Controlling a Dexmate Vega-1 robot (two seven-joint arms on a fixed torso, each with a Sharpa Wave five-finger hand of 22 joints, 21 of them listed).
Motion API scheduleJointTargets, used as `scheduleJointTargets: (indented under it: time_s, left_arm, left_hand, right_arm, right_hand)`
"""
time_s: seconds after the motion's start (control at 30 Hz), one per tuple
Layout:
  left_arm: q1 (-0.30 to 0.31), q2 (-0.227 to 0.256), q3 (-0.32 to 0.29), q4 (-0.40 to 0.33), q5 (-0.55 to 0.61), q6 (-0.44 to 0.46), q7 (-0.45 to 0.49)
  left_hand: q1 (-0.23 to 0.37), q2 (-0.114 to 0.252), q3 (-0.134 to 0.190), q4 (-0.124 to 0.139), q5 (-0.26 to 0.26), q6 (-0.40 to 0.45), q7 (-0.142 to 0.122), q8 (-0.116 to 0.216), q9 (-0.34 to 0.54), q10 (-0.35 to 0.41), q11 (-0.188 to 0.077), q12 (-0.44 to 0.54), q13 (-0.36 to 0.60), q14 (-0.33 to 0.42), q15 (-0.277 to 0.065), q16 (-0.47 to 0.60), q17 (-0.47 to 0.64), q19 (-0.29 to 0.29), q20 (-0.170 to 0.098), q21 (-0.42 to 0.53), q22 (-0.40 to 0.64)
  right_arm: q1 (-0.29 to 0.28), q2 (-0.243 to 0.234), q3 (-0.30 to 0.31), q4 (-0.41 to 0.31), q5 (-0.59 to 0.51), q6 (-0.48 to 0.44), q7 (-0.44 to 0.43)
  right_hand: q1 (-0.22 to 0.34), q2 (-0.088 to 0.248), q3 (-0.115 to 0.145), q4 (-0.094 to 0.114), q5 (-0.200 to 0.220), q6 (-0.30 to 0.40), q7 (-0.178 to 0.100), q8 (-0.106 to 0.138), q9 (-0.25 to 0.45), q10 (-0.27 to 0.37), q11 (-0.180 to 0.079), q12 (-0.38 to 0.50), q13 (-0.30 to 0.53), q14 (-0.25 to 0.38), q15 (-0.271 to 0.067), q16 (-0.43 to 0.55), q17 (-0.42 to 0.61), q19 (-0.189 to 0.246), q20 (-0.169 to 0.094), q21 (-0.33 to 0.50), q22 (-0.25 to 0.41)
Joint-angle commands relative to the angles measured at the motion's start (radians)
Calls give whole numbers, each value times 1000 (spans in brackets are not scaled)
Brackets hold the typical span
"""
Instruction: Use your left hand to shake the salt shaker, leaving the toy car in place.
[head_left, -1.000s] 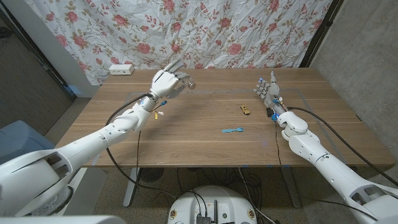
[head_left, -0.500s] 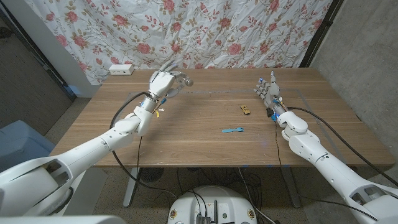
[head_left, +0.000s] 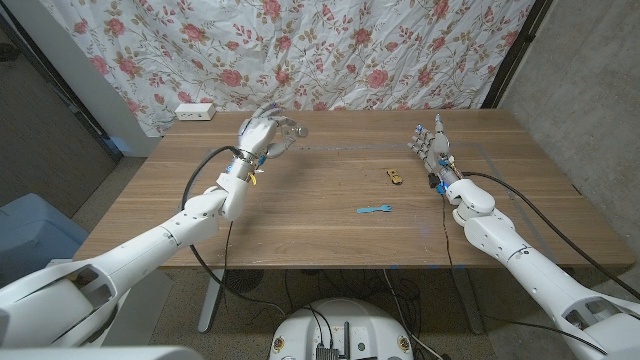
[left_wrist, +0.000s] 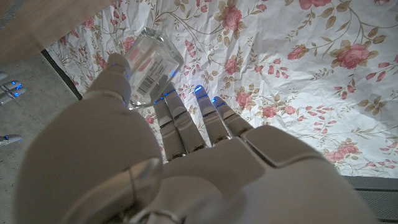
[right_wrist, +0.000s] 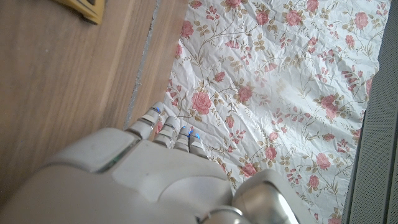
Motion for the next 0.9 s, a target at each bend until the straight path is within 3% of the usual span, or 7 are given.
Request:
scheduleJointTargets:
  time_s: [0.03, 0.53, 0.9]
  left_arm:
    - [41, -16, -47, -34, -115, -18, -77]
    - [88, -36, -94, -67, -227, -31, -139]
    - [139, -66, -150, -120, -366, 22, -218]
  left_hand:
    - [20, 28, -4, 1, 4, 93, -69, -1, 31, 6, -1, 3, 4, 5, -150, -1, 1, -3, 9, -4, 3]
    - [18, 30, -8, -1, 4, 88, -61, -9, 28, 1, -1, 1, 4, 3, -147, -3, 0, -6, 14, -4, 3]
    - [11, 29, -12, 0, 4, 74, -54, -21, 25, -7, -1, -1, 3, 0, -144, -5, -1, -12, 19, -5, 3]
  right_arm:
    - [0, 0, 0, 0, 0, 0, 0]
    - [0, 0, 0, 0, 0, 0, 0]
    - [0, 0, 0, 0, 0, 0, 0]
  right_hand:
    - [-3, 97, -1, 6, 7, -1, 9, 6, 4, -6, -1, 7, 4, -6, -35, 4, 5, 7, 1, 6, 5]
    - [-3, 97, -1, 6, 7, -1, 8, 6, 4, -7, 0, 7, 4, -6, -36, 4, 5, 7, 2, 6, 5]
    - [-3, 97, -1, 6, 7, -1, 9, 6, 4, -6, -1, 7, 4, -6, -34, 4, 5, 7, 1, 6, 5]
